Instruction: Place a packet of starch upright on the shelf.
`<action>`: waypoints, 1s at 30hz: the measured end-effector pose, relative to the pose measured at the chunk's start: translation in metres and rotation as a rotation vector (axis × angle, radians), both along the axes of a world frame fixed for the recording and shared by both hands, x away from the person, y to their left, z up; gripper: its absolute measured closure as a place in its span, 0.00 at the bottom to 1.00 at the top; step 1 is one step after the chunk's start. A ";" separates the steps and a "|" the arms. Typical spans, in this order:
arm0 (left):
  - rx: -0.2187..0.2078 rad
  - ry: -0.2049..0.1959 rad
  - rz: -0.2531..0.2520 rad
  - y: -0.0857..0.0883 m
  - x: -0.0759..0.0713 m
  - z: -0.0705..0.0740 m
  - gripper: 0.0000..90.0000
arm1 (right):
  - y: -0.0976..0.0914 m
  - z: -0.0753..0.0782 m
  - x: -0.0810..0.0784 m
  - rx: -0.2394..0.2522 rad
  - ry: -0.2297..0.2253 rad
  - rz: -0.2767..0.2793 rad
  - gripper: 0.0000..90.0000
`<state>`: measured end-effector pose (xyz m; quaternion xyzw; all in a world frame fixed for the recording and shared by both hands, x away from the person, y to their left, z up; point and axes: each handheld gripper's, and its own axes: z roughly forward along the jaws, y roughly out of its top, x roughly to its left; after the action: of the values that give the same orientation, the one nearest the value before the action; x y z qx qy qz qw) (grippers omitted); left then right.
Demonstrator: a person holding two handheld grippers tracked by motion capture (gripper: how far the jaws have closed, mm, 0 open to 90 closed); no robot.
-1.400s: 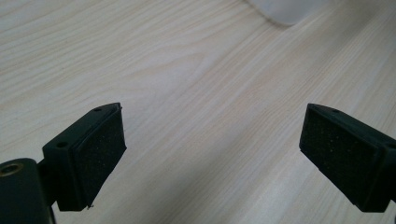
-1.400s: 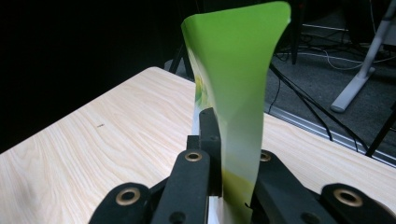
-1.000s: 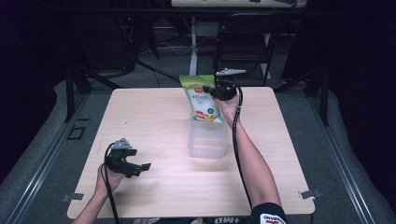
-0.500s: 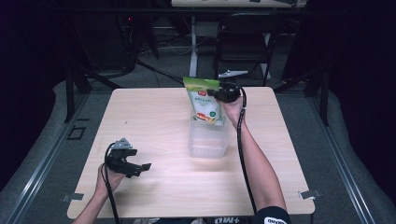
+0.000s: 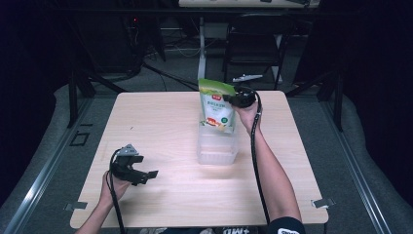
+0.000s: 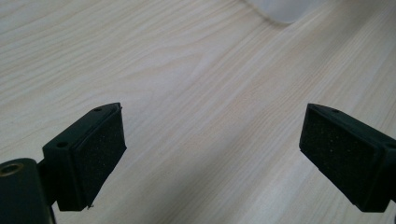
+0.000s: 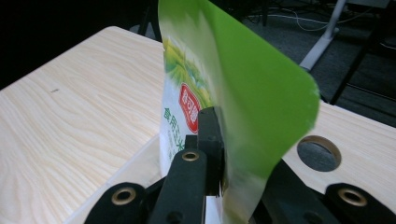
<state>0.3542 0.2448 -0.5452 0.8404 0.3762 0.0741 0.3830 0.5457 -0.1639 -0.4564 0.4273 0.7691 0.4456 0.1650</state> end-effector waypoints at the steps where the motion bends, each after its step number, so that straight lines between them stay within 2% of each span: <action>1: -0.001 0.000 0.001 0.000 0.000 0.000 0.08 | -0.001 0.000 0.000 -0.002 0.004 -0.002 0.98; 5: 0.003 -0.004 0.001 0.001 0.000 0.001 0.08 | -0.001 0.000 0.002 -0.015 0.013 -0.016 0.98; 13: 0.002 -0.006 0.002 0.000 0.000 0.001 0.08 | -0.002 0.000 0.004 -0.010 0.022 -0.022 0.95; 16: 0.001 -0.002 -0.001 0.000 -0.001 0.001 0.08 | -0.003 0.002 0.002 -0.007 0.025 -0.019 0.85; 19: 0.004 -0.005 0.000 0.001 -0.001 0.001 0.08 | -0.006 0.007 0.000 -0.007 0.029 -0.025 0.68; 21: 0.001 -0.002 -0.001 0.001 -0.001 0.002 0.08 | -0.008 0.011 -0.003 -0.035 0.036 -0.045 0.57; 24: 0.001 -0.002 -0.005 0.000 -0.001 0.002 0.08 | -0.011 0.018 -0.009 -0.054 0.048 -0.031 0.43; 25: 0.001 -0.005 -0.001 0.000 -0.001 0.002 0.08 | -0.013 0.020 -0.012 -0.060 0.058 -0.027 0.36; 30: 0.004 -0.006 -0.004 -0.001 -0.001 0.002 0.08 | -0.022 0.031 -0.032 -0.091 0.072 0.005 0.22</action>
<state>0.3532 0.2439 -0.5435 0.8417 0.3730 0.0767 0.3827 0.5141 -0.1859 -0.4256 0.4333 0.7950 0.3951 0.1552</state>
